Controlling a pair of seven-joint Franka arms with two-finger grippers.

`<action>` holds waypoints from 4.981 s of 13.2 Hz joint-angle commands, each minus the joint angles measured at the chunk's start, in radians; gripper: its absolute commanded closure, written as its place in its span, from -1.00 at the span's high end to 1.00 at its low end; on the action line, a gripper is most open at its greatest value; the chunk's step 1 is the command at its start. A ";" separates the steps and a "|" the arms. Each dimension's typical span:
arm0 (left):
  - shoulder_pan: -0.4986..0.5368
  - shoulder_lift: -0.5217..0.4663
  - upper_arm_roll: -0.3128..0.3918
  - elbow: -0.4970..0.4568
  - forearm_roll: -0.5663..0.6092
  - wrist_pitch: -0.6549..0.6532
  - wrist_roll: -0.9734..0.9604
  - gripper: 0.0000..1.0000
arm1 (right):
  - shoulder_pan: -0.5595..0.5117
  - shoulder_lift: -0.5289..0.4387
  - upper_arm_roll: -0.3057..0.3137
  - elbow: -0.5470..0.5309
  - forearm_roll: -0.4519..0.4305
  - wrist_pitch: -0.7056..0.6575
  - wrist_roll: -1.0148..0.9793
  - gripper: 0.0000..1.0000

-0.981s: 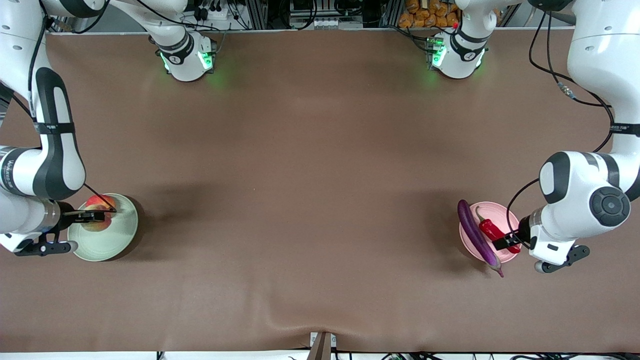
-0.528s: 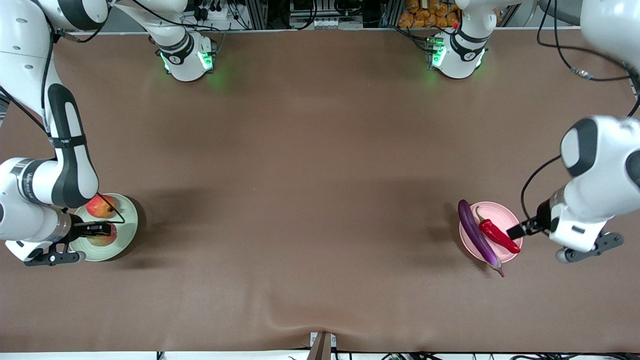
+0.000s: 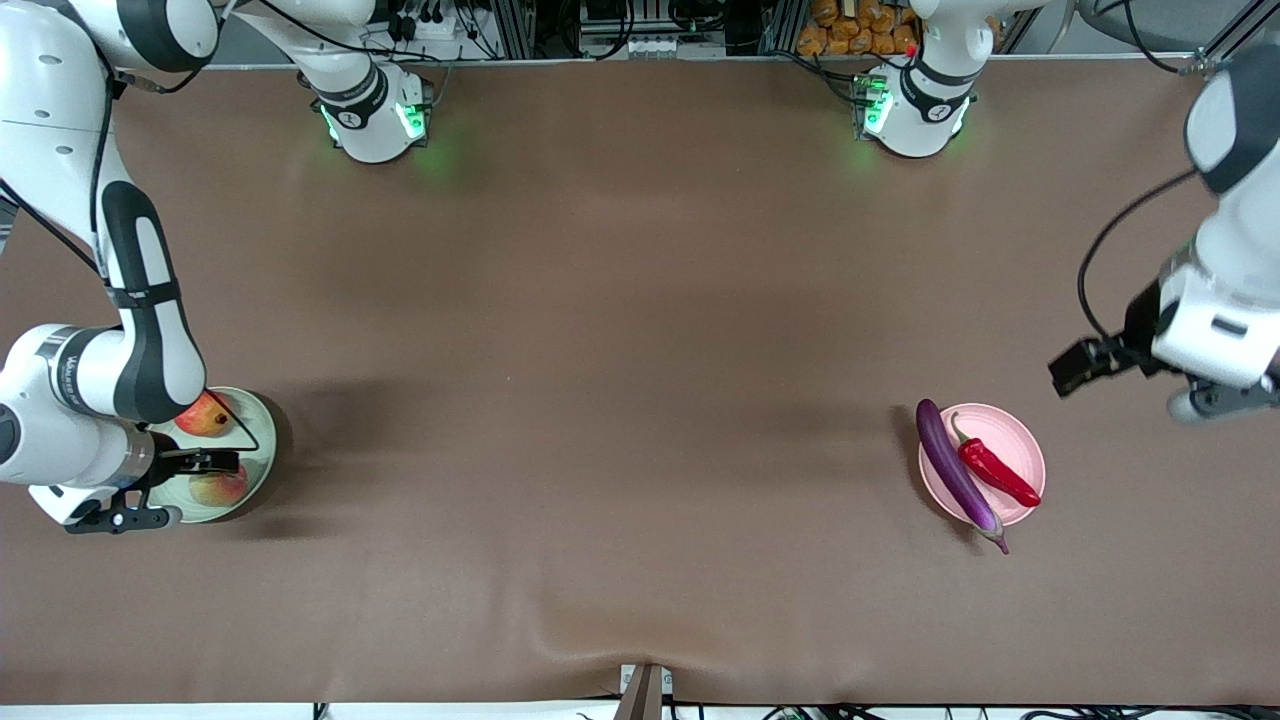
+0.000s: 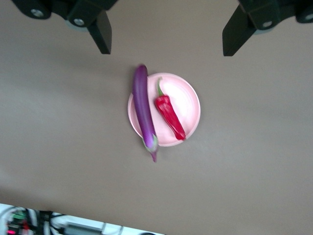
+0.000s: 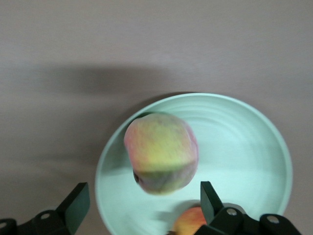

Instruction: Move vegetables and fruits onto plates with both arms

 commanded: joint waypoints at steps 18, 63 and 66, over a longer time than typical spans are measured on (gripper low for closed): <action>-0.206 -0.373 0.279 -0.258 -0.152 -0.249 0.182 1.00 | 0.268 -0.247 0.033 0.387 0.031 -0.682 0.421 1.00; -0.189 -0.359 0.269 -0.199 -0.123 -0.263 0.334 1.00 | 0.140 -0.734 -0.022 -0.123 0.071 -0.491 0.071 1.00; -0.189 -0.351 0.271 -0.197 -0.123 -0.268 0.334 1.00 | 0.140 -0.732 -0.019 -0.124 0.071 -0.488 0.071 1.00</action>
